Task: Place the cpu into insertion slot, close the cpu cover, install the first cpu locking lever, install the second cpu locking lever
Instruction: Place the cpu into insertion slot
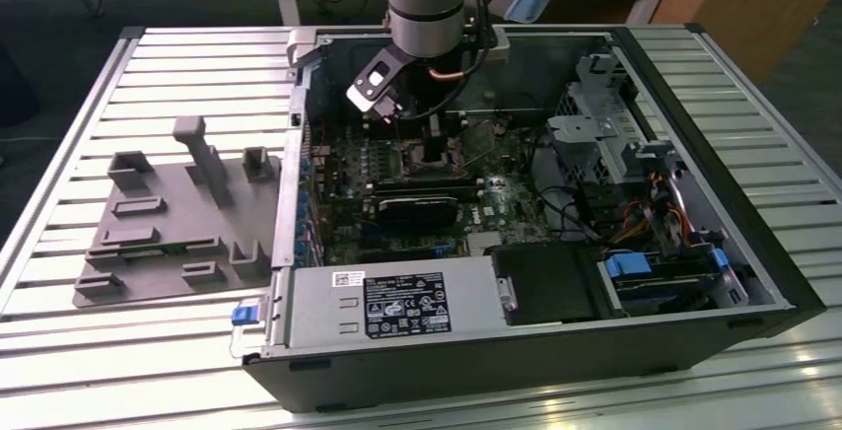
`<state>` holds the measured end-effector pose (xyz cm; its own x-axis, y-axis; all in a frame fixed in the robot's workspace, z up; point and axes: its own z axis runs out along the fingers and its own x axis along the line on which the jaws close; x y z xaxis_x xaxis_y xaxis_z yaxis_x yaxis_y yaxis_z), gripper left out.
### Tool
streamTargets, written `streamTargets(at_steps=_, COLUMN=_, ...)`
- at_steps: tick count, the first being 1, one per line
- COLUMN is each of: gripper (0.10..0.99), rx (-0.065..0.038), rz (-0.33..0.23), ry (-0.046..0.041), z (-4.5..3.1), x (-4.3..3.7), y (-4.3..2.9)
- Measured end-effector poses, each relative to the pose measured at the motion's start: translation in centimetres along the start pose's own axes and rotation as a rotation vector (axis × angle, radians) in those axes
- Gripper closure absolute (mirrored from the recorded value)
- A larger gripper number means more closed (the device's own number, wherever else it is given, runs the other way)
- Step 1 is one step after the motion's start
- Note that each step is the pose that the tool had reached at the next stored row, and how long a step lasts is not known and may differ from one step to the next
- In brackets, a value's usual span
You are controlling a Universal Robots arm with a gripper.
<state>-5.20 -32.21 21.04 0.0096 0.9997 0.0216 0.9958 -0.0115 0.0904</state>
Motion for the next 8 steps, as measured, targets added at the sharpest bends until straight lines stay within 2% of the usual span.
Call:
streamTargets(at_steps=1, gripper=0.678, rx=0.000, rz=0.000, ry=0.0000, z=0.00, x=0.00, y=0.00)
streamTargets(at_steps=2, gripper=0.678, rx=0.000, rz=0.000, ry=0.0000, z=0.00, x=0.00, y=0.00)
streamTargets(at_steps=4, gripper=0.792, rx=0.000, rz=0.000, ry=0.0000, z=0.00, x=0.00, y=0.00)
streamTargets(at_steps=5, gripper=0.792, rx=0.000, rz=0.000, ry=0.0000, z=0.00, x=0.00, y=0.00)
streamTargets(at_steps=7, gripper=0.910, rx=0.000, rz=0.000, ry=0.0000, z=0.00, x=0.00, y=0.00)
streamTargets(at_steps=8, gripper=0.910, rx=0.000, rz=0.001, ry=-0.0001, z=0.00, x=0.00, y=0.00)
